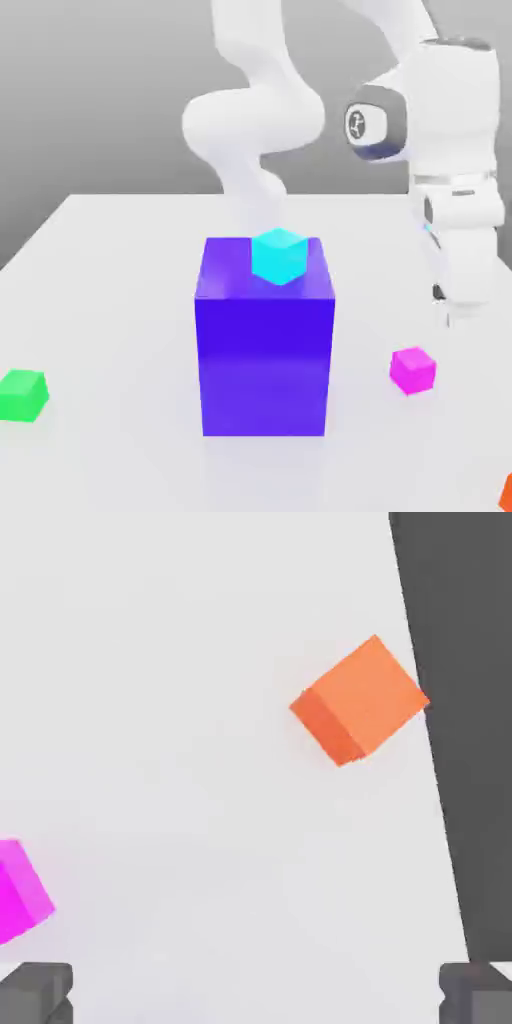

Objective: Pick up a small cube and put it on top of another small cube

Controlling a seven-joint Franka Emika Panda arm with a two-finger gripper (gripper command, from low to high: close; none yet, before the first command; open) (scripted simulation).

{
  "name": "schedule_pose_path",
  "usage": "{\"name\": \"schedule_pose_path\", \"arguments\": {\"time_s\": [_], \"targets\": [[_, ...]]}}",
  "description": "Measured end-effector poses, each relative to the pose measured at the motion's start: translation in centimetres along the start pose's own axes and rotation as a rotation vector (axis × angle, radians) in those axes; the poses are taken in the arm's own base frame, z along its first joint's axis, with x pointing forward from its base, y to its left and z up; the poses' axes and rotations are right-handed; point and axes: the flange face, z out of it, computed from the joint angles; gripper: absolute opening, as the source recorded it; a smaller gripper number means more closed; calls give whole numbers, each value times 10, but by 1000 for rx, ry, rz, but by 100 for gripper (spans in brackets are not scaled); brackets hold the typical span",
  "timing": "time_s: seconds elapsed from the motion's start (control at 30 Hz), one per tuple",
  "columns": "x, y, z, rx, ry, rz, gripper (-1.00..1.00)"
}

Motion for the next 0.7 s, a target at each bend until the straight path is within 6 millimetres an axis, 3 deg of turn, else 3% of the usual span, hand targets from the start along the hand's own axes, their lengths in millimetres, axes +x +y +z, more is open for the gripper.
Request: {"name": "schedule_pose_path", "arguments": {"time_s": [0.13,0.33,0.37,0.57,0.7], "targets": [[-30,-57,54,51,-89,-283,0],[-41,-54,109,59,-103,-286,0],[-43,-54,118,59,-103,-287,-100],[-44,-54,123,59,-105,-287,-100],[-40,-53,99,59,-104,-286,-100]]}}
